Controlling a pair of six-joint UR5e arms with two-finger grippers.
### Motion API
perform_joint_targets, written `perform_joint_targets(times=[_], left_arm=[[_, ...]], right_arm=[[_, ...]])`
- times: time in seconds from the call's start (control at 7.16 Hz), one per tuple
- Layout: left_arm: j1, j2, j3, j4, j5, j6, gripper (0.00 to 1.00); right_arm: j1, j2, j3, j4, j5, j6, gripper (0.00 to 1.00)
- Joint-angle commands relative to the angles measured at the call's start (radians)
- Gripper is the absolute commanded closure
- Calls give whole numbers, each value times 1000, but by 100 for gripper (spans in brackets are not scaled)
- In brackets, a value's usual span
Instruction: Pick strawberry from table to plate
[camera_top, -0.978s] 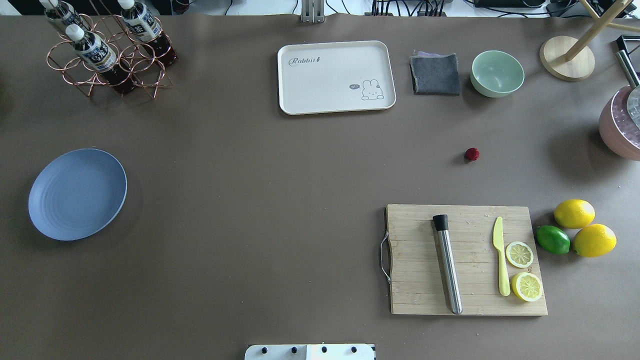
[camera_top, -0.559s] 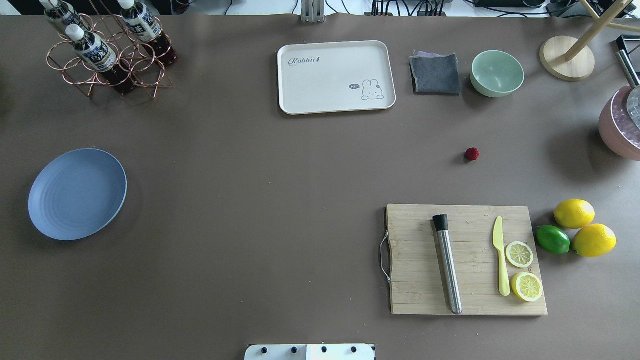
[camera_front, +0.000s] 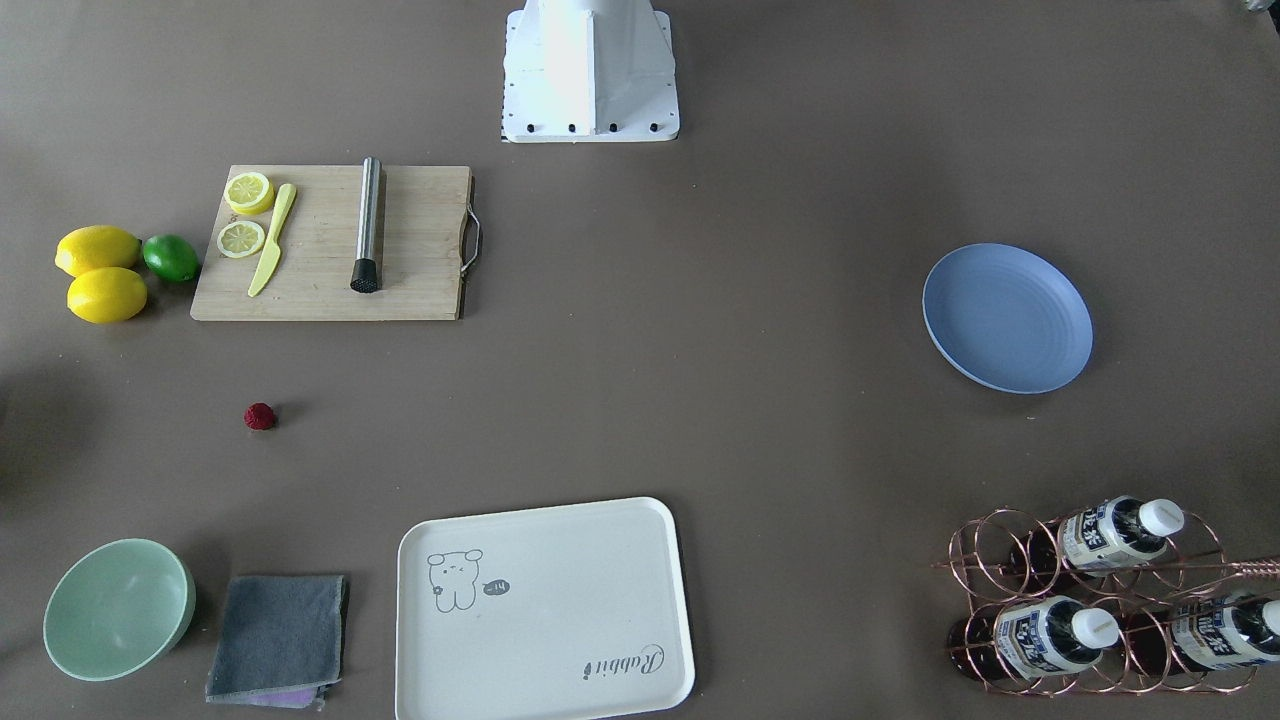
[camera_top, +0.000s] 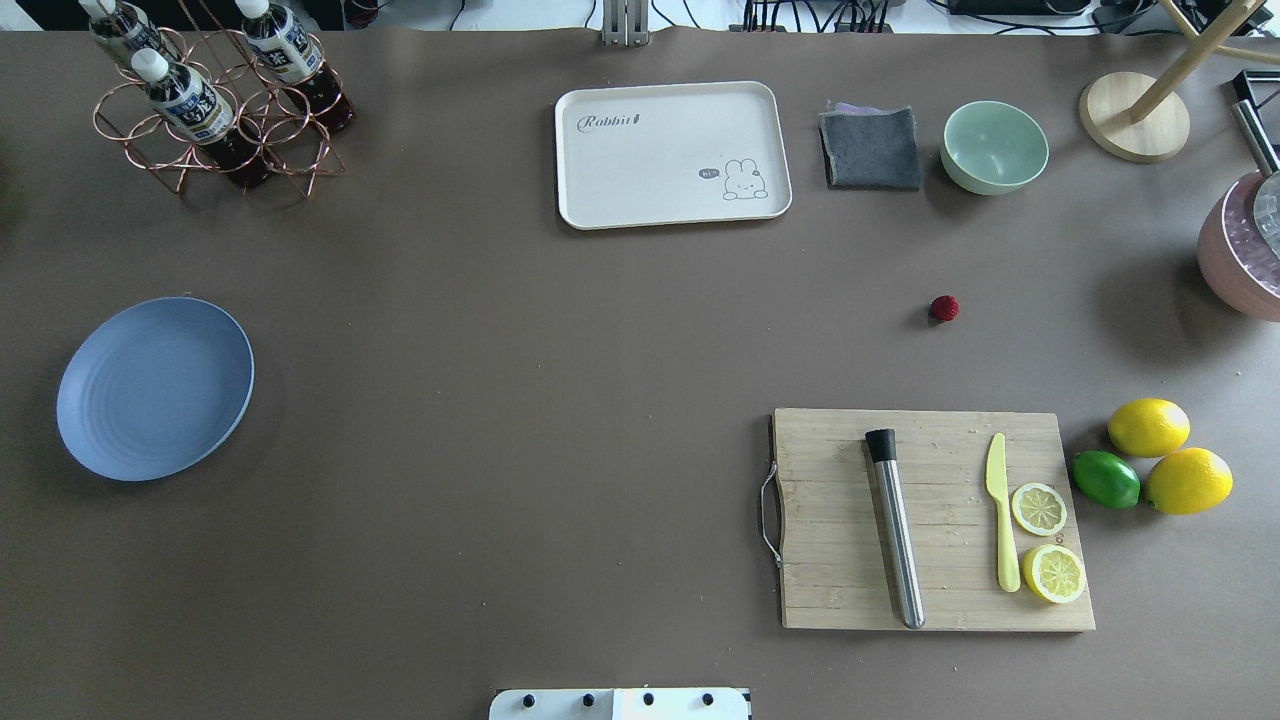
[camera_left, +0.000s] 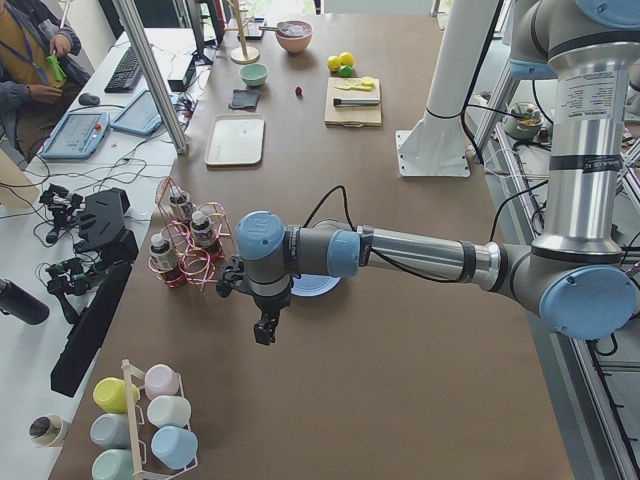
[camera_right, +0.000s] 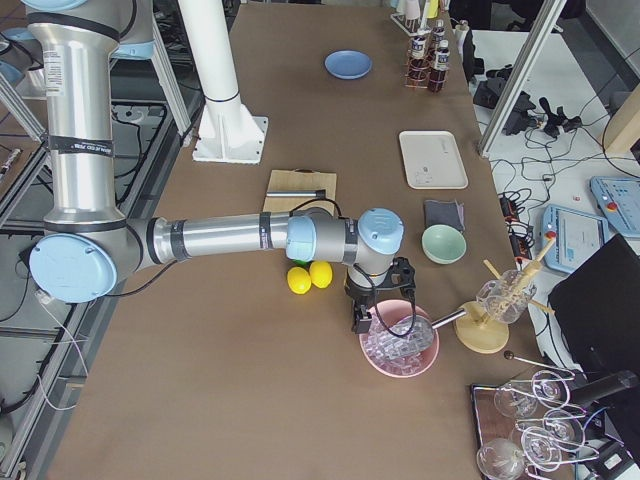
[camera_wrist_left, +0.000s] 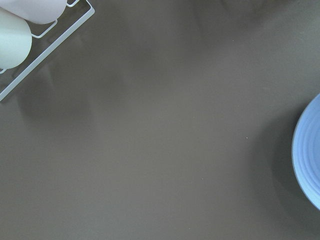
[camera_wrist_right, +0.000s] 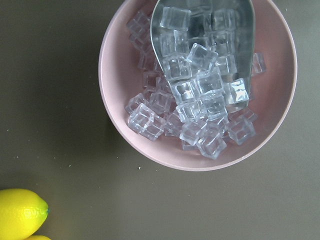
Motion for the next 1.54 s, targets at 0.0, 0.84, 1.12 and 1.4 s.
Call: perform_joint_targets(times=[0.0, 0.84, 1.12, 1.4], left_arm=[[-2, 4, -5, -2, 0, -2, 3], [-5, -6, -8, -6, -8, -2, 3], [-18, -3, 0, -9, -6, -3, 3], [-50, -6, -14, -12, -13, 0, 3]], right_arm=[[-1, 4, 9, -1, 4, 3, 0], [-2, 6, -23, 0, 13, 3, 0], [-2, 4, -17, 0, 16, 3, 0], [-2, 7, -14, 0, 15, 3, 0]])
